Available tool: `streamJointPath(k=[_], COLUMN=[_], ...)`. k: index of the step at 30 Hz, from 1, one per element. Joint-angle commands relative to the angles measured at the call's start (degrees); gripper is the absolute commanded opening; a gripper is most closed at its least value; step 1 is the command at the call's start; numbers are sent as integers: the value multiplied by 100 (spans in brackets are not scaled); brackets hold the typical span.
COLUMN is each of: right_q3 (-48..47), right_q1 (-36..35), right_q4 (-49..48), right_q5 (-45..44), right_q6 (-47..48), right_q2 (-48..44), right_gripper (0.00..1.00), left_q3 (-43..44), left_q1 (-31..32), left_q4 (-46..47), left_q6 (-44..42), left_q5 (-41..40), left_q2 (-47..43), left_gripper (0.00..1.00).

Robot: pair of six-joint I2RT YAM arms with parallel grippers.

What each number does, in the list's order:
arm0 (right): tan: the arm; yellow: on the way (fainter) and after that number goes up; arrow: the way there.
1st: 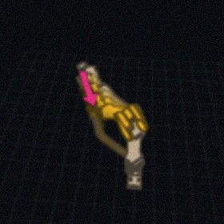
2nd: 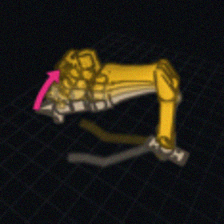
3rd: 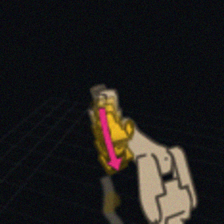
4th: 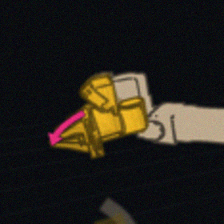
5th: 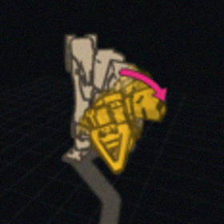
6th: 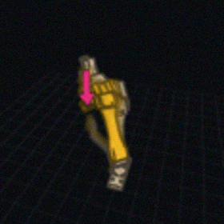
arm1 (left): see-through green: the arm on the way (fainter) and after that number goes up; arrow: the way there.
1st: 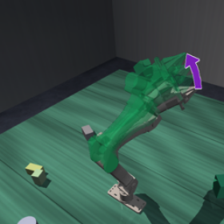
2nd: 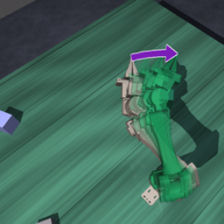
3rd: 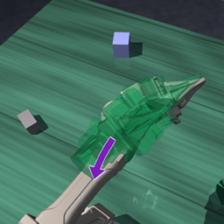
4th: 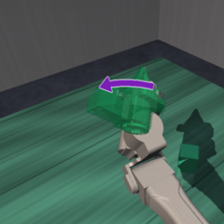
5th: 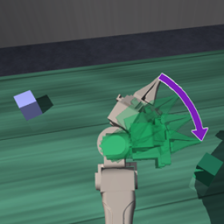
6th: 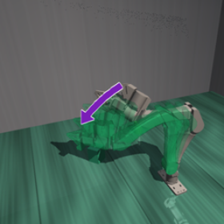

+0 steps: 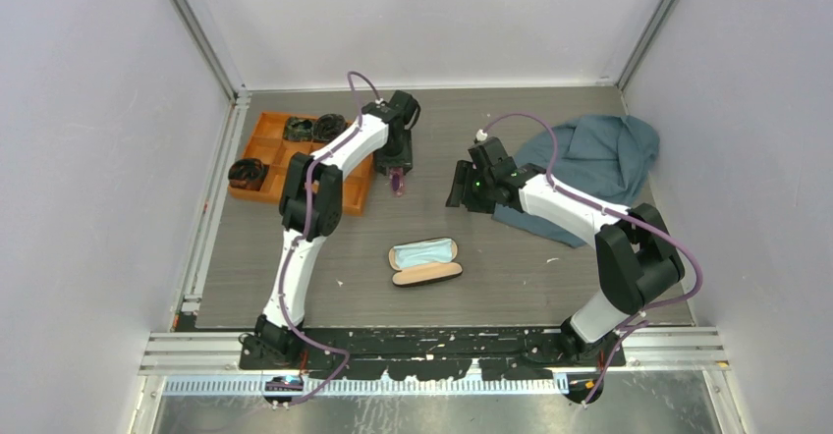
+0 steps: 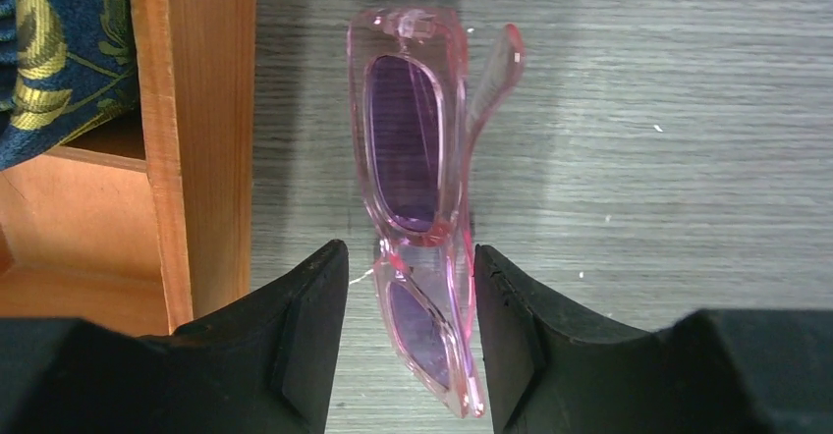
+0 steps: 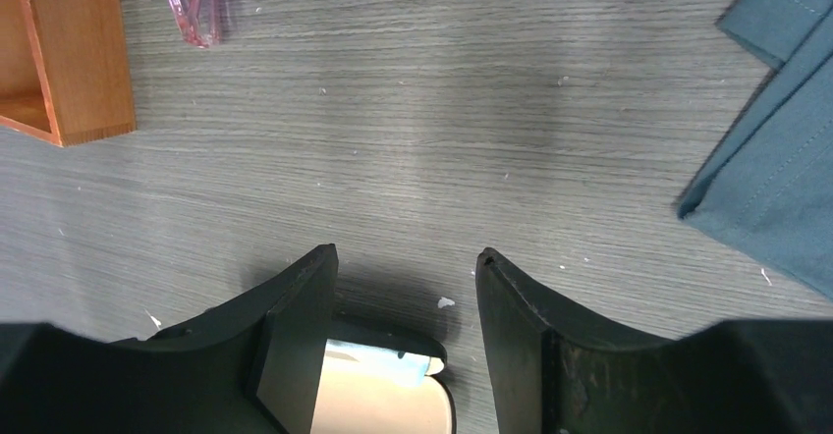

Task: Organize the sunglasses
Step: Pick up the sunglasses from the center of the board.

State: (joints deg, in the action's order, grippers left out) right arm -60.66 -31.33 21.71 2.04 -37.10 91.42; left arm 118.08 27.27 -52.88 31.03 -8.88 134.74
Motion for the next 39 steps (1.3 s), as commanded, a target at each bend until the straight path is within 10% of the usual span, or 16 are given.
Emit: streamJointPath(k=[1, 18, 39], right_q3=[-167, -26, 115], right_q1=[21, 14, 35], right_q4=[-191, -247, -300], right_q5=[91, 153, 91], right_q6=[94, -15, -88], right_q2=[6, -64, -300], right_gripper=[60, 60, 60], left_q3=[246, 156, -1035], left_q1=[-33, -28, 219], left_q4=[-136, 152, 472], left_q6=[16, -421, -1327], left_q5=[-349, 171, 324], left_q2=[93, 256, -1590], left_gripper=[50, 31, 26])
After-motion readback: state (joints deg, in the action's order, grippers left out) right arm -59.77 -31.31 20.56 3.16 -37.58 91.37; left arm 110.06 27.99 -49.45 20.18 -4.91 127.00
